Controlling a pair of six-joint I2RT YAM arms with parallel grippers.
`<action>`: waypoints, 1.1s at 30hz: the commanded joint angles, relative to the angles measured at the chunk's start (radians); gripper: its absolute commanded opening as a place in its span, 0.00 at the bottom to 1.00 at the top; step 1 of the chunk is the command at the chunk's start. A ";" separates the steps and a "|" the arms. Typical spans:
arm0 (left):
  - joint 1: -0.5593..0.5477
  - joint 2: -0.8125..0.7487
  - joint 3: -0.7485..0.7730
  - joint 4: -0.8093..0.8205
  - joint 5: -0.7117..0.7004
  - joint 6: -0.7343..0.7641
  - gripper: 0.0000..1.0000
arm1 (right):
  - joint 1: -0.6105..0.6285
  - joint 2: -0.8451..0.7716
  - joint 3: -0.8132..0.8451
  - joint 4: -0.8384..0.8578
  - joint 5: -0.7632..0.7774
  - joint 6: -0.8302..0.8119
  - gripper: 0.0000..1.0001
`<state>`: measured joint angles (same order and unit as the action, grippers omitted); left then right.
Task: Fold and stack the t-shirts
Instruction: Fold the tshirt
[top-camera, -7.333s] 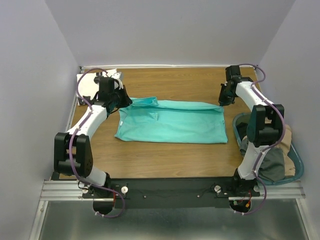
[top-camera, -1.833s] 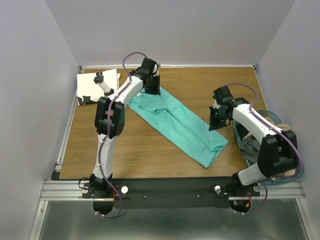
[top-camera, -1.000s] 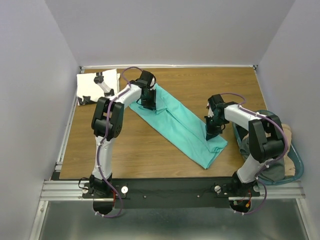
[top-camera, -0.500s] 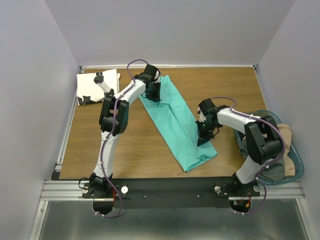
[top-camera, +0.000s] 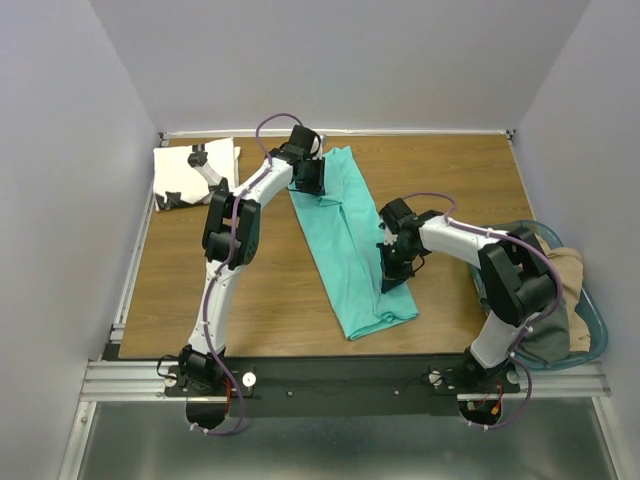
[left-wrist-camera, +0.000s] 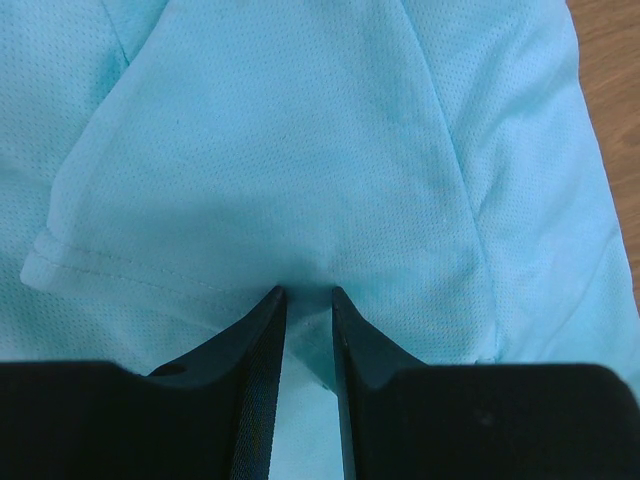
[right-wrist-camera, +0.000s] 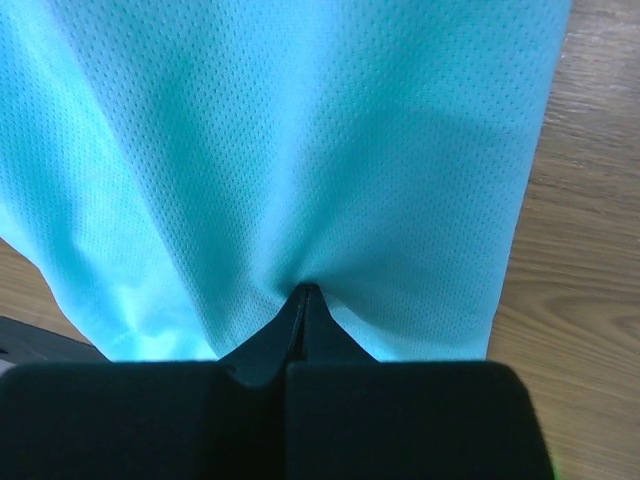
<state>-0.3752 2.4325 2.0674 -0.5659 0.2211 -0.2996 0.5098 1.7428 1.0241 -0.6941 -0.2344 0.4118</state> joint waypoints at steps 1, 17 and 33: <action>0.004 0.083 0.042 -0.020 0.037 0.019 0.33 | 0.012 0.006 0.028 0.015 0.014 0.033 0.00; 0.004 -0.159 -0.111 0.070 0.047 -0.073 0.34 | 0.013 -0.094 0.015 -0.188 0.098 -0.062 0.00; 0.005 -0.096 -0.227 0.103 0.020 -0.038 0.31 | 0.053 0.030 -0.021 -0.055 0.041 -0.033 0.00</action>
<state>-0.3744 2.2799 1.8053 -0.4702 0.2630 -0.3618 0.5339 1.7370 1.0199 -0.7994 -0.1753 0.3668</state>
